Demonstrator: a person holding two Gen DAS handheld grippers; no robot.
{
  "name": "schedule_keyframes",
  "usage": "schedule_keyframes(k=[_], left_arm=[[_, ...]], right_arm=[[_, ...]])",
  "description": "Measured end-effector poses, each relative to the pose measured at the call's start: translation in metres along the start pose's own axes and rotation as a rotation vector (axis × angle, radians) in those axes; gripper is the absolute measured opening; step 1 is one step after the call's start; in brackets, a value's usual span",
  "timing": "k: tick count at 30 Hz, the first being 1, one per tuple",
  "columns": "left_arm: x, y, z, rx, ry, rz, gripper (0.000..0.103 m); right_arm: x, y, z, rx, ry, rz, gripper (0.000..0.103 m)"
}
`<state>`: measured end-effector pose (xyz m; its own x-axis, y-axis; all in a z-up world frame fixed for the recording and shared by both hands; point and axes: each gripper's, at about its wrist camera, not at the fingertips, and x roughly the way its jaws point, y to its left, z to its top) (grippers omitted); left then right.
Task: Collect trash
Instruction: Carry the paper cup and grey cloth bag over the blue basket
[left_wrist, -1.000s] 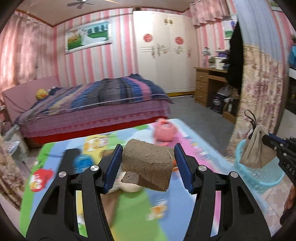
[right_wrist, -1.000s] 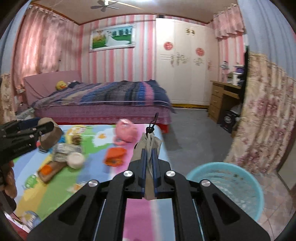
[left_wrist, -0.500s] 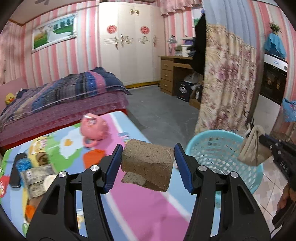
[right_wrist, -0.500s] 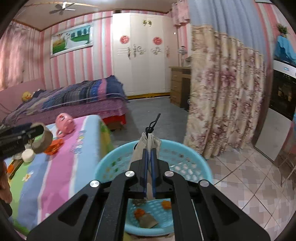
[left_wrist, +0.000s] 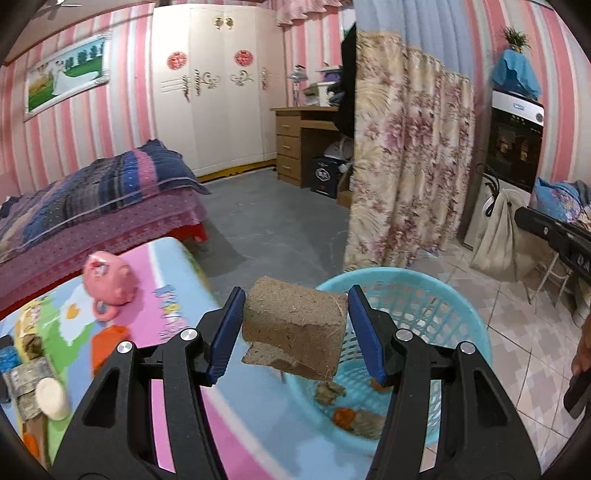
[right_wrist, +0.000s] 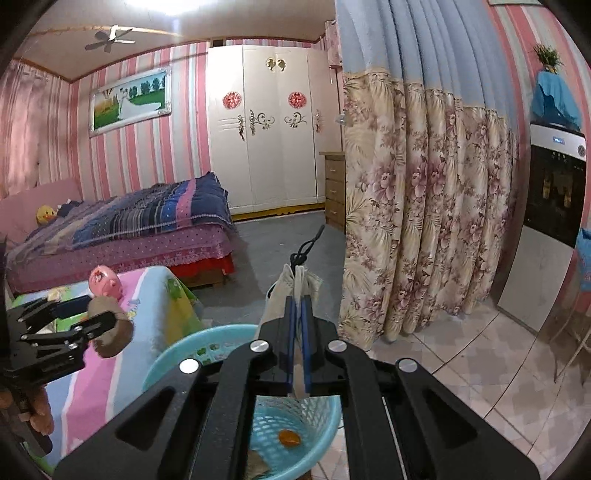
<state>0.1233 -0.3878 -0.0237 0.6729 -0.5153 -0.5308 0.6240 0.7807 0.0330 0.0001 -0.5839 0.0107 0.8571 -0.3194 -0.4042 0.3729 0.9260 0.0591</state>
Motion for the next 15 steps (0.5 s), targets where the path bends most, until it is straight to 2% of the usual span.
schedule_keyframes(k=[8, 11, 13, 15], left_arm=[[0.038, -0.024, -0.006, 0.05, 0.068, -0.081, 0.058], [0.041, -0.021, -0.006, 0.077, 0.052, -0.035, 0.078], [0.041, -0.017, -0.005, 0.077, 0.051, -0.026, 0.079], [0.04, -0.005, -0.003, 0.063, 0.05, -0.012, 0.085]], right_arm=[[0.017, 0.001, -0.034, 0.0, 0.059, -0.011, 0.004], [0.018, 0.005, -0.038, -0.011, 0.06, -0.006, 0.004], [0.02, 0.007, -0.04, -0.017, 0.062, -0.005, 0.004], [0.021, 0.008, -0.042, -0.013, 0.064, -0.004, 0.004]])
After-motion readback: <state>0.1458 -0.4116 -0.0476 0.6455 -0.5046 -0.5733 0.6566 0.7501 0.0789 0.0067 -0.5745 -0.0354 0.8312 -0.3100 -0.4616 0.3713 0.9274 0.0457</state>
